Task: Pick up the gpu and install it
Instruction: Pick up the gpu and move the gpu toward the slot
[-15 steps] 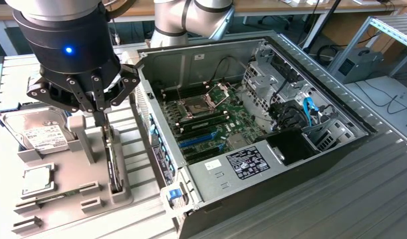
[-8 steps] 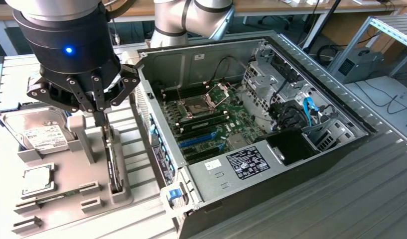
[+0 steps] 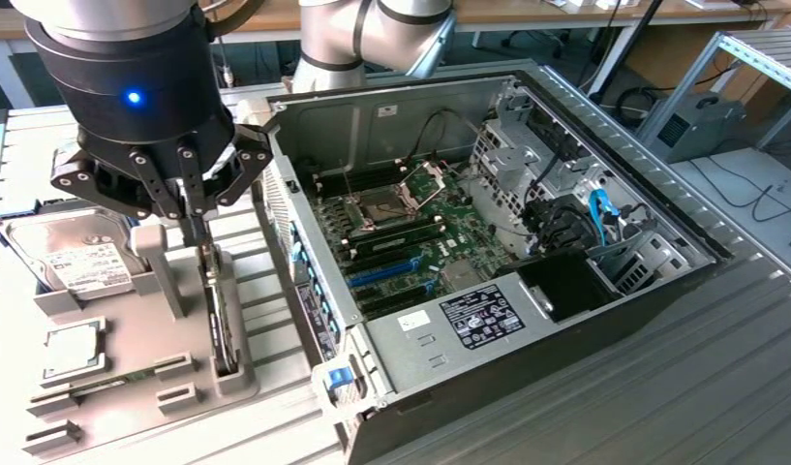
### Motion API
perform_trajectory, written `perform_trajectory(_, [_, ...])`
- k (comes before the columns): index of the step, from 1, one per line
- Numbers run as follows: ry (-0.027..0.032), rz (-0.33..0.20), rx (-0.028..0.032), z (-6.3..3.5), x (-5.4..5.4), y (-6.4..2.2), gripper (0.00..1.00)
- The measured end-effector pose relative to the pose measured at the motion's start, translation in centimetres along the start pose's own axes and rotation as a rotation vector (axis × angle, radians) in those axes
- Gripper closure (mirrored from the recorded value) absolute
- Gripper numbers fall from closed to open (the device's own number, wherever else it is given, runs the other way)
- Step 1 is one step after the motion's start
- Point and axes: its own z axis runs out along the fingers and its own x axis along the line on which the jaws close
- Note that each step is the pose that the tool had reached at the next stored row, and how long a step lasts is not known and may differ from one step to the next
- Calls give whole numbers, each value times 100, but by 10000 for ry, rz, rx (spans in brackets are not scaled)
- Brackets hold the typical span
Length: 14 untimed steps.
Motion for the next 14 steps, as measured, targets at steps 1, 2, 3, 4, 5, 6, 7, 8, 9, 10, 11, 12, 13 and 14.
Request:
perform_trajectory(1, [0, 0, 0, 0, 0, 0, 83])
perform_trajectory(2, [0, 0, 0, 0, 0, 0, 76])
perform_trajectory(3, [0, 0, 0, 0, 0, 0, 76])
perform_trajectory(4, [0, 0, 0, 0, 0, 0, 71])
perform_trajectory(5, [0, 0, 0, 0, 0, 0, 71])
perform_trajectory(6, [0, 0, 0, 0, 0, 0, 64])
perform_trajectory(7, [0, 0, 0, 0, 0, 0, 58])
perform_trajectory(8, [0, 0, 0, 0, 0, 0, 58])
perform_trajectory(9, [0, 0, 0, 0, 0, 0, 58])
perform_trajectory(10, [0, 0, 0, 0, 0, 0, 58])
perform_trajectory(11, [0, 0, 0, 0, 0, 0, 58])
perform_trajectory(12, [1, 0, 0, 1, 0, 0, 58])
perform_trajectory(13, [-1, 0, -1, 7, 0, 0, 58])
perform_trajectory(14, [-2, -1, -3, 25, 2, -2, 58])
